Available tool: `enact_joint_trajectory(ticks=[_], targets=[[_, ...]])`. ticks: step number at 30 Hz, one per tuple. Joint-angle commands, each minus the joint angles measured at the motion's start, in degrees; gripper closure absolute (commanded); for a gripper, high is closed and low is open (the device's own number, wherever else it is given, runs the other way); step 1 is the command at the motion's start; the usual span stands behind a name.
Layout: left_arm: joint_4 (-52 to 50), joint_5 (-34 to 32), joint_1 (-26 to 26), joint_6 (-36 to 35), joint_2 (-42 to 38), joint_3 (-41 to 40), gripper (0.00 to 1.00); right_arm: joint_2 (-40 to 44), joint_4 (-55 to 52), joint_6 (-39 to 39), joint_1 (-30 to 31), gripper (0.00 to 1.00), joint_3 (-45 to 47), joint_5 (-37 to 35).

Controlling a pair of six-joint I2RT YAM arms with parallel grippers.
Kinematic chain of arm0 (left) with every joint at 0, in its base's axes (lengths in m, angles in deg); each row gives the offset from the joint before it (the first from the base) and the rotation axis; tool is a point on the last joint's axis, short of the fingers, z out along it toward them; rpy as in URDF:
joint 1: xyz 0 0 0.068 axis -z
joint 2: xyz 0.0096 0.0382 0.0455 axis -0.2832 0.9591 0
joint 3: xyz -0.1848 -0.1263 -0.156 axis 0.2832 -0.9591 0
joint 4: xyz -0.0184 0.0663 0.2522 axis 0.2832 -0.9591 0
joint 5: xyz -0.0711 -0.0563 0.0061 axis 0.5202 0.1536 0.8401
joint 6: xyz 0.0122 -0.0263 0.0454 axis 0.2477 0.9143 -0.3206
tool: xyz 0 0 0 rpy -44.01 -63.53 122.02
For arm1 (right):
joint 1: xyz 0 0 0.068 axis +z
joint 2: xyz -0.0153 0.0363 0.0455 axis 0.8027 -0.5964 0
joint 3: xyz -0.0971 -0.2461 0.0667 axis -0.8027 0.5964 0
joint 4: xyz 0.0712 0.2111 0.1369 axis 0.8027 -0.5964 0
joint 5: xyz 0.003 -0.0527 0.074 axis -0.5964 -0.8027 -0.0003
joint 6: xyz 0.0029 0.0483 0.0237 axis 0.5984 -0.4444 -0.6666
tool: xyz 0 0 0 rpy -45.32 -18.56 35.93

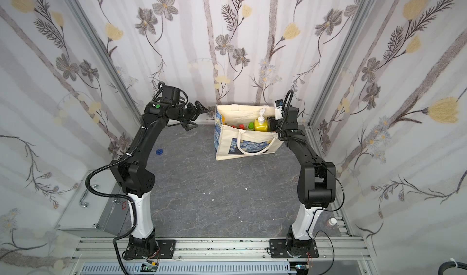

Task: Pack dish soap into the shopping bag
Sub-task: Place the bottle of dish soap in the shopping bag.

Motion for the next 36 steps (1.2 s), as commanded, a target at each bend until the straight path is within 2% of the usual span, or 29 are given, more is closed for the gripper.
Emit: enact_joint_trajectory(ticks=[1,9,18,20,21,24,26,32,36], targets=[[1.4,-0.5,0.0,0.1,-0.6,-0.2,0.0,-0.1,0.5,-0.4,0.1,0.41,0.0,1.5],[1.6,-0.1,-0.1,0.0,-0.6,-0.5,0.0,3.0,2.0,-0.6,0.1,0.26,1.0,0.8],[2.6,0.6,-0.3,0.1,-0.3,-0.5,0.0,9.7,2.0,-1.5,-0.3,0.18,0.8,1.0],[2.8,0.7,-0.3,0.1,-0.2,-0.5,0.0,11.2,0.9,-1.9,-0.3,0.12,0.5,-0.6],[2.9,0.9,-0.4,0.1,-0.1,-0.5,0.0,12.2,0.2,-2.0,-0.4,0.0,0.5,-1.6],[3.2,1.3,-0.5,0.2,0.1,-0.5,0.0,13.1,-5.5,-4.3,-1.2,0.0,-2.0,-5.0],[3.3,1.7,-0.5,0.2,0.3,-0.3,0.0,12.9,-11.4,-5.8,-2.8,0.0,-4.5,-3.9],[3.5,2.7,-0.8,0.0,0.7,-0.2,0.0,13.5,-23.3,-8.3,-8.5,0.0,-6.6,6.2],[3.7,3.5,-1.2,-0.1,1.0,0.1,0.0,11.8,-29.0,-6.0,-9.6,0.05,-8.2,11.1]])
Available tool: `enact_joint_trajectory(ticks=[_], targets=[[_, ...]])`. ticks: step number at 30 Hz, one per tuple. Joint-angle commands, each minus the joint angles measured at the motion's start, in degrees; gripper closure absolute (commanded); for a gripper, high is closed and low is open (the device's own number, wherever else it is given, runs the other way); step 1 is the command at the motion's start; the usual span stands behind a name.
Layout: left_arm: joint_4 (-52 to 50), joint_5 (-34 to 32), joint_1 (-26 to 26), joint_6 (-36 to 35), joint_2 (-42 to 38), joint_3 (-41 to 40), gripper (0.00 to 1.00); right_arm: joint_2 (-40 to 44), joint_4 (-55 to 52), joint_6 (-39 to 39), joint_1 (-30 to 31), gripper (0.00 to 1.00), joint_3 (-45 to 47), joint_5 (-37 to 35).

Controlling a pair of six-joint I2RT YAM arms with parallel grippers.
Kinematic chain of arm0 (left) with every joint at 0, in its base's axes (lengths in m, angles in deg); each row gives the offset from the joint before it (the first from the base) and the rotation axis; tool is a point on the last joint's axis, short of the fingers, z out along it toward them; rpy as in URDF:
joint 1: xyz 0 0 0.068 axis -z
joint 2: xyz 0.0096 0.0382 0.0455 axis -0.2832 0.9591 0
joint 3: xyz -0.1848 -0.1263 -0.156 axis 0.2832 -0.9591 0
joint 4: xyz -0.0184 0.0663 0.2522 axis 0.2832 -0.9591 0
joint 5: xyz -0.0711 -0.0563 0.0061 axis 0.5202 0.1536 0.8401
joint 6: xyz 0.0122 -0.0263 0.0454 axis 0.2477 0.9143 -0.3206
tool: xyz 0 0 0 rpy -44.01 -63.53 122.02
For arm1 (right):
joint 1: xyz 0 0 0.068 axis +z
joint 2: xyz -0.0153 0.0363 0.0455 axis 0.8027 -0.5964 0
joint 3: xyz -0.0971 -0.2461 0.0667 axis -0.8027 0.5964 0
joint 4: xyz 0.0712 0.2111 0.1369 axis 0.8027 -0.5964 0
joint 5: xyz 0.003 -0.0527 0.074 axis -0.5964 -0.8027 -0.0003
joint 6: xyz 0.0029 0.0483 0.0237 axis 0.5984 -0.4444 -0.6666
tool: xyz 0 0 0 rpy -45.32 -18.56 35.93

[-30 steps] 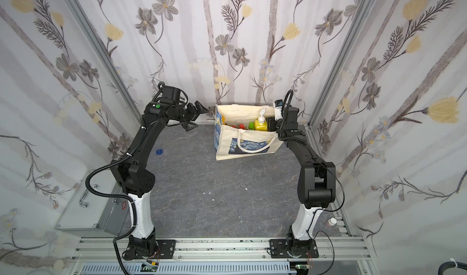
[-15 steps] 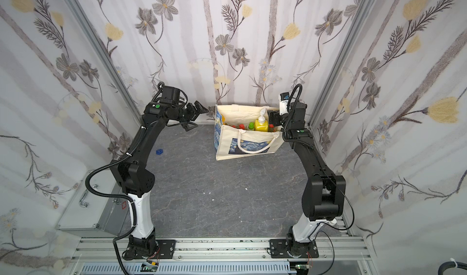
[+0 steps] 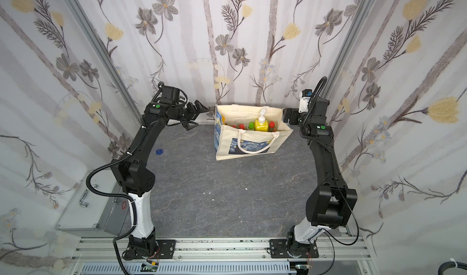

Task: Pack dish soap into the shopping bag
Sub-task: Place the bottle of dish soap in the shopping bag, then adjust the shopping bag at the center of the board.

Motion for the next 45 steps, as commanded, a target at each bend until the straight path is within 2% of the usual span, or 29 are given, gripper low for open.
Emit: enact_joint_trajectory(ticks=[1,11,18,21,23,25,30,45], targets=[[1.4,1.3,-0.4,-0.1,0.3,0.7,0.0,-1.3,-6.8,0.3,-0.1,0.07,-0.7,6.5],[0.4,2.0,-1.0,-0.9,-0.2,0.3,0.0,-14.4,-16.3,0.6,-0.7,0.29,-13.5,7.2],[-0.2,1.8,-1.4,-1.6,-1.7,-1.1,0.0,-19.0,-18.3,1.7,-0.7,0.31,-16.9,6.6],[-0.1,1.8,-1.5,-1.7,-2.3,-2.1,0.0,-20.3,-19.4,1.8,-0.5,0.44,-18.3,7.3],[-0.3,1.7,-1.7,-1.8,-2.6,-2.6,0.0,-21.1,-20.7,2.0,-0.5,0.56,-19.3,7.5],[-0.2,1.7,-1.7,-1.8,-2.7,-2.7,0.0,-21.4,-21.2,1.9,-0.4,0.72,-19.8,8.1],[-0.2,1.8,-1.7,-1.7,-2.7,-2.7,0.0,-20.9,-21.3,1.6,-0.1,1.0,-20.2,9.3],[-0.4,2.1,-1.7,-1.8,-2.8,-3.0,0.0,-20.1,-21.3,-2.0,-0.1,1.0,-29.0,10.4]])
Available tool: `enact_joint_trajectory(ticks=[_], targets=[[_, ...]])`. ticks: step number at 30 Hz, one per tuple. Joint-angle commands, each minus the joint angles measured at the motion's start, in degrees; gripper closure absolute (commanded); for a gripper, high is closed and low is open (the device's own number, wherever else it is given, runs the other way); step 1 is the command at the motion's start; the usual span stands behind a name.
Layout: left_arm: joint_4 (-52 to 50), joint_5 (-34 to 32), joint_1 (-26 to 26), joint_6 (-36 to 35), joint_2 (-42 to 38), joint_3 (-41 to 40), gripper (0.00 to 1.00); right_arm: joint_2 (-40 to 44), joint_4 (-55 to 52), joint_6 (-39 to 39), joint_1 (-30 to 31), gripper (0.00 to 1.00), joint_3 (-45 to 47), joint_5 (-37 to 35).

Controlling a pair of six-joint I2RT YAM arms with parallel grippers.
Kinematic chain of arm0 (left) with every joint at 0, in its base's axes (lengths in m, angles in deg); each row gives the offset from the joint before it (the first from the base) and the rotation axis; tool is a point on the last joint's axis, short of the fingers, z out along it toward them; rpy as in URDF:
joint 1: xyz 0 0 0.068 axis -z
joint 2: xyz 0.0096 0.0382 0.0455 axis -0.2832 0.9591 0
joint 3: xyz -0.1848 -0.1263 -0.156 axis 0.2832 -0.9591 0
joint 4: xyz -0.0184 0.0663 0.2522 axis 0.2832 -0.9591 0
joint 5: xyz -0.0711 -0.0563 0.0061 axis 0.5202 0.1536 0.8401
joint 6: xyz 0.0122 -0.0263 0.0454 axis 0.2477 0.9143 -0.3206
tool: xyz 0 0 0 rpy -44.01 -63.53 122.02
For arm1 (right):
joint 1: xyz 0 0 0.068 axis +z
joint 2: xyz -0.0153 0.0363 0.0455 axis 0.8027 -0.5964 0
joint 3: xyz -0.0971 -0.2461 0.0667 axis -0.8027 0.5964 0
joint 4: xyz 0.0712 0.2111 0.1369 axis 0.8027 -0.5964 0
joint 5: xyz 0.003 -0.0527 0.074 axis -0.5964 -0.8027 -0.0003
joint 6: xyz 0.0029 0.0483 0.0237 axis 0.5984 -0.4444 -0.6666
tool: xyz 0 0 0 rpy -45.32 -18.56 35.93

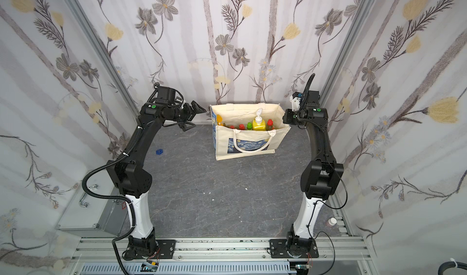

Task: Pack dish soap into the shopping bag
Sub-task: Adjust the shopping bag at the center of the board.

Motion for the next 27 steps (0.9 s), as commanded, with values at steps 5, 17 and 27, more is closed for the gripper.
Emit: enact_joint_trajectory(ticks=[5,17,27], targets=[[-0.2,0.4,-0.1,-0.4,-1.0,-0.5,0.0,1.9,5.2,-2.3,0.2,1.0,-2.2,1.8],[-0.1,0.6,-0.1,-0.3,-1.0,-0.3,0.0,3.2,5.4,-2.9,0.2,1.0,-2.5,1.9],[-0.1,0.6,-0.1,-0.2,-0.9,-0.3,0.0,3.7,5.6,-5.4,-0.5,1.0,-4.5,2.8]])
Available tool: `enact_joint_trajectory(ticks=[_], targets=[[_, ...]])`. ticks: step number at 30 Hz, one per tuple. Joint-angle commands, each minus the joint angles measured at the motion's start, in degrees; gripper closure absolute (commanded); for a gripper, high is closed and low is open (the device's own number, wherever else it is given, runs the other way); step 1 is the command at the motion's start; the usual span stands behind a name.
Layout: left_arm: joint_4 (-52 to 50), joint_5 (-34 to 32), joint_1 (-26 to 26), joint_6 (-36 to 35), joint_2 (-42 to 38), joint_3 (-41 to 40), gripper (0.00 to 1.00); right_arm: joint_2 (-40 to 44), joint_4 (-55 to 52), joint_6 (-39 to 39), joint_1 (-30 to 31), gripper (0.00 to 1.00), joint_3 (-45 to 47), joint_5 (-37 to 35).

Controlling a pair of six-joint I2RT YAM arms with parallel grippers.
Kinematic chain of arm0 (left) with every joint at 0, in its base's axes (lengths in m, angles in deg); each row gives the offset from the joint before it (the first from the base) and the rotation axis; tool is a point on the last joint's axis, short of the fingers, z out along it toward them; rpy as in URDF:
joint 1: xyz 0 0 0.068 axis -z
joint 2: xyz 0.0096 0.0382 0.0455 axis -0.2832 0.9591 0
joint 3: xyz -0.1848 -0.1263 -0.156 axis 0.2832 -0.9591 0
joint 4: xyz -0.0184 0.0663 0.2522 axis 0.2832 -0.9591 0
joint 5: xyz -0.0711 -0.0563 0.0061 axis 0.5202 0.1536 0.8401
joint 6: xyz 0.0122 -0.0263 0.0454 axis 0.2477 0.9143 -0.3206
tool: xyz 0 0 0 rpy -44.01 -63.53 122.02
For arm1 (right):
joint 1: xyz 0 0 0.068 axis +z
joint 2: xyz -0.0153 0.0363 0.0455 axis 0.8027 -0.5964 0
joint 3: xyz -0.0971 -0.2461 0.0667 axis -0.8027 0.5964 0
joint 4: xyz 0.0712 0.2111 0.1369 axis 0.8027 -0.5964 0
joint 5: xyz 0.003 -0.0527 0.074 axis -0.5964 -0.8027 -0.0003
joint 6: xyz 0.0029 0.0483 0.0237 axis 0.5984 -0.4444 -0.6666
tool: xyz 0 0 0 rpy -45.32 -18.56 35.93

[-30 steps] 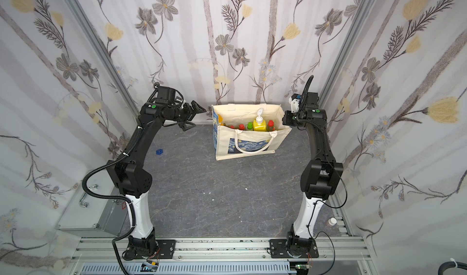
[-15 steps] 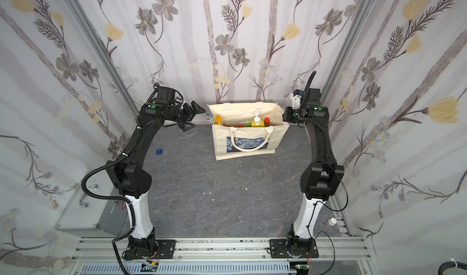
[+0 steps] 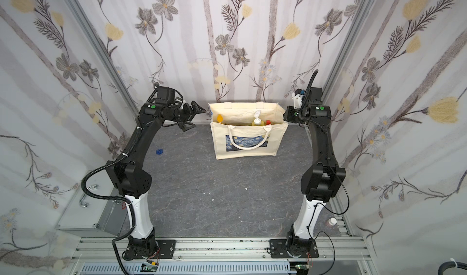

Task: Pack dish soap into the shopping bag
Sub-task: Adjust the shopping bag at the center of the board, then reset both arms

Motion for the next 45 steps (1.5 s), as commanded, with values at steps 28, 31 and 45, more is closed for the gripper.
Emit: enact_joint_trajectory(ticks=[28,31,45], targets=[[-6.9,-9.1,0.5,-1.7,-21.6,-19.1,0.0,16.1,27.0,-8.0,-0.2,0.0,17.9,0.6],[-9.1,-13.9,0.6,-1.2,-25.1,-22.1,0.0,22.0,35.6,-11.1,-0.2,0.0,26.5,-1.3],[20.6,-39.1,-0.6,-25.5,-44.7,-58.2,0.0,39.3,67.6,-13.7,-2.3,0.0,60.4,-12.1]])
